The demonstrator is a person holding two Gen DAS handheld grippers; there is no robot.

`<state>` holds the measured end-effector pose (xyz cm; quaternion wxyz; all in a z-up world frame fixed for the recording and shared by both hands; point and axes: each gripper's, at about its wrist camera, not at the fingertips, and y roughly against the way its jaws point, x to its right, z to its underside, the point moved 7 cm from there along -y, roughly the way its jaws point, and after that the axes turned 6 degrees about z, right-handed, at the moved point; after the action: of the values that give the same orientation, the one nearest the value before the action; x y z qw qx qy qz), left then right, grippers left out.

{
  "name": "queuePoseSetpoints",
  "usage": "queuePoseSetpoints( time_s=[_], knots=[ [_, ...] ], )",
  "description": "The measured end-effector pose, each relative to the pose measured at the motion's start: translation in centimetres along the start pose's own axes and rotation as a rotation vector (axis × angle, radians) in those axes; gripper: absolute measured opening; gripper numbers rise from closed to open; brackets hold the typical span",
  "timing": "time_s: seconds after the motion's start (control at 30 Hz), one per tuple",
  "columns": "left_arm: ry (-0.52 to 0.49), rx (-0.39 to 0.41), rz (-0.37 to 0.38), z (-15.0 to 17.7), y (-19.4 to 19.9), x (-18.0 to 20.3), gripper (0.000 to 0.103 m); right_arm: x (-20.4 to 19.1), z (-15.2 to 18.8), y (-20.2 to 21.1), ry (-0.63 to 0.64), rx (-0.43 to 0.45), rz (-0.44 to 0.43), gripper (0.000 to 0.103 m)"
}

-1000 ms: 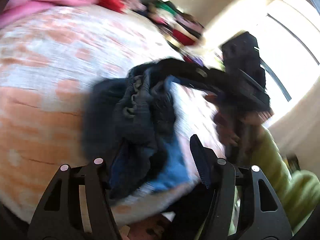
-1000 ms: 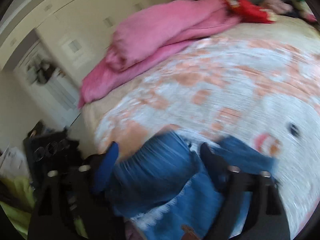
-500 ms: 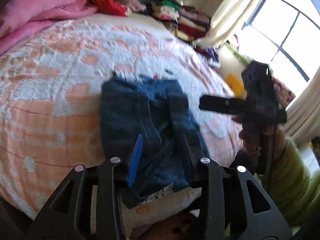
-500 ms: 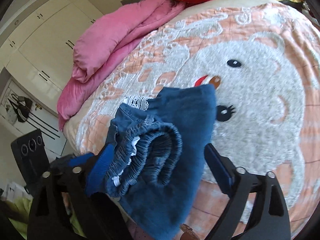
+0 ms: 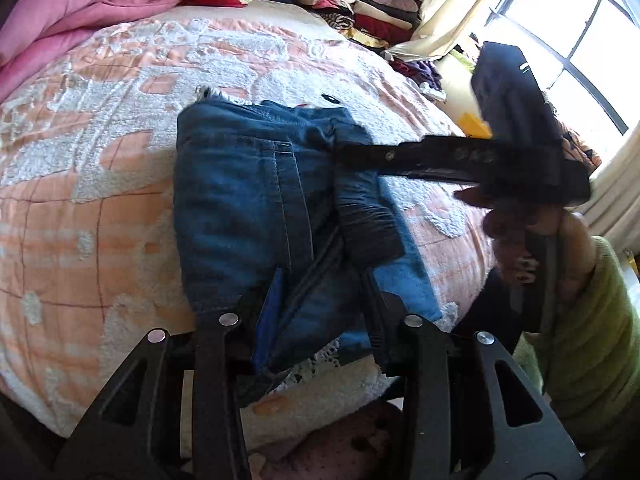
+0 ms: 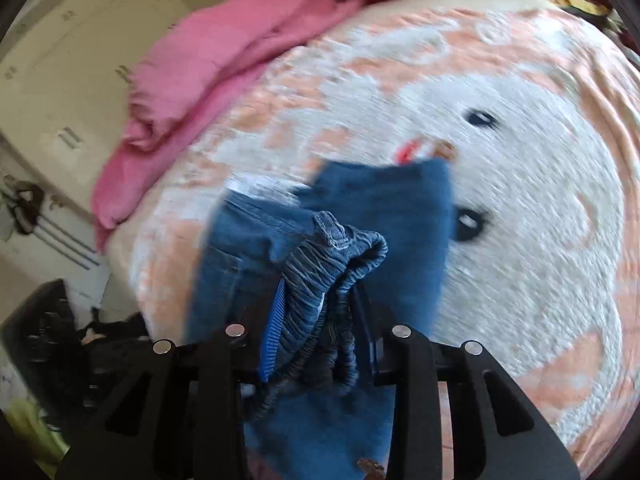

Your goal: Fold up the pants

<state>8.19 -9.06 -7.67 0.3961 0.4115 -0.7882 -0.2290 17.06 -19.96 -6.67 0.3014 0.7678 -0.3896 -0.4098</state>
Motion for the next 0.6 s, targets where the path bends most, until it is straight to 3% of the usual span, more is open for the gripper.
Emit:
queuePoseSetpoints(
  time_s=[0.07, 0.13, 0.27, 0.43, 0.6],
  knots=[
    [-0.009, 0.001, -0.006, 0.0, 0.4, 0.3, 0.041, 0.5, 0.4, 0.5, -0.029, 0.012, -0.006, 0.053],
    [-0.015, 0.008, -0.009, -0.2, 0.8, 0.5, 0.047, 0.7, 0.7, 1.8, -0.017, 0.052, 0.005, 0.054],
    [-0.040, 0.026, -0.030, -0.8, 1.6, 0.9, 0.055, 0.6, 1.1, 4.6, 0.005, 0.122, 0.022, 0.071],
    [-0.045, 0.047, -0.051, -1.3, 2.5, 0.8, 0.067, -0.4, 1.8, 7.4, 0.083, 0.193, 0.059, 0.084],
    [-0.041, 0.061, -0.079, -1.7, 3.1, 0.2, 0.079, -2.0, 3.0, 9.0, 0.203, 0.241, 0.122, 0.085]
  ],
)
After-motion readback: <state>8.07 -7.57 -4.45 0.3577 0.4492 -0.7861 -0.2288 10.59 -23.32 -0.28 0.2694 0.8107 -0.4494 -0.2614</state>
